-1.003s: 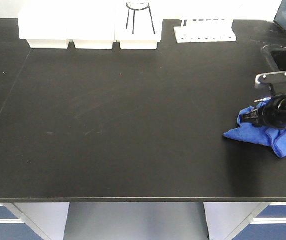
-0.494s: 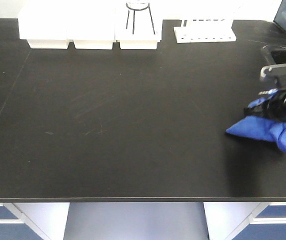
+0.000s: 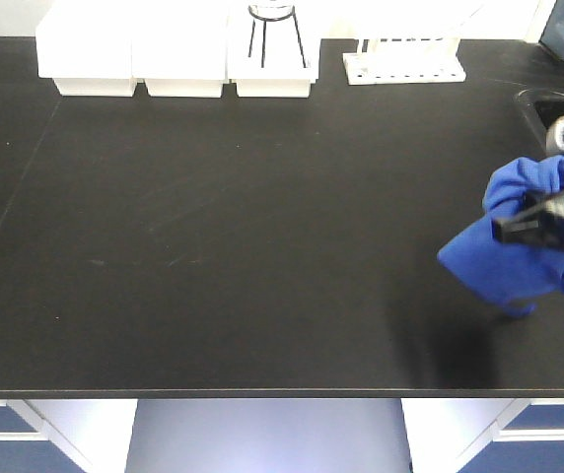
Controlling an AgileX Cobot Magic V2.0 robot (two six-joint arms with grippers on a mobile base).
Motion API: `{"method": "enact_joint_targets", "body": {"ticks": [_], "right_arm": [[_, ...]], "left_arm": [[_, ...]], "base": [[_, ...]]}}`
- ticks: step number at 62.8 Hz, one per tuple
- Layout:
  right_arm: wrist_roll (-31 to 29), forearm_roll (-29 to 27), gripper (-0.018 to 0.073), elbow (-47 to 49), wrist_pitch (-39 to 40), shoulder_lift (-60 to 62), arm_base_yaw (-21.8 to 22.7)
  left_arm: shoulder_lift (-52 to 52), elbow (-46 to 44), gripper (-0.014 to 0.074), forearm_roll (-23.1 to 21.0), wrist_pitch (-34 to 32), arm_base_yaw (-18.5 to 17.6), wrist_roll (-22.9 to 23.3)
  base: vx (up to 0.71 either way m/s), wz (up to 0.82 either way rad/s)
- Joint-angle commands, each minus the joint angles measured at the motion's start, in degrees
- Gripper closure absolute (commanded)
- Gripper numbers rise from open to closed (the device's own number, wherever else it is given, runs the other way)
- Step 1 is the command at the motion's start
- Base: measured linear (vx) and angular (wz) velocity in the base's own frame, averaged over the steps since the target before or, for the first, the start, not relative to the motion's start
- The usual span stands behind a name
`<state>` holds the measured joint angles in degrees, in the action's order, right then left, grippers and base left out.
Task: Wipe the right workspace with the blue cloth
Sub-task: 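Hold the cloth raised in the right gripper while backing away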
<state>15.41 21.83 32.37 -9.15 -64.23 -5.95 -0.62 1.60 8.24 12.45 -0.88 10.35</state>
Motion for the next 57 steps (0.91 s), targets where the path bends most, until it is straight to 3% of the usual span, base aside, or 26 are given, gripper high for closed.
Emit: {"method": "enact_joint_targets", "body": {"ticks": [1, 24, 57], "right_arm": [[-0.17, 0.47, 0.0566, -2.21, 6.00, 5.77, -1.11], [-0.03, 0.38, 0.0562, -11.46, 4.88, 20.42, -1.05], [-0.21, 0.38, 0.0562, -11.46, 3.66, 20.97, -1.05]], "left_arm": [[-0.84, 1.74, 0.0602, 0.05, -4.67, 0.27, 0.49], [-0.84, 1.74, 0.0602, 0.05, -4.67, 0.27, 0.49], [-0.84, 1.74, 0.0602, 0.05, -4.67, 0.27, 0.49]], "base": [[0.00, 0.00], [0.00, 0.00], [0.00, 0.00]]}}
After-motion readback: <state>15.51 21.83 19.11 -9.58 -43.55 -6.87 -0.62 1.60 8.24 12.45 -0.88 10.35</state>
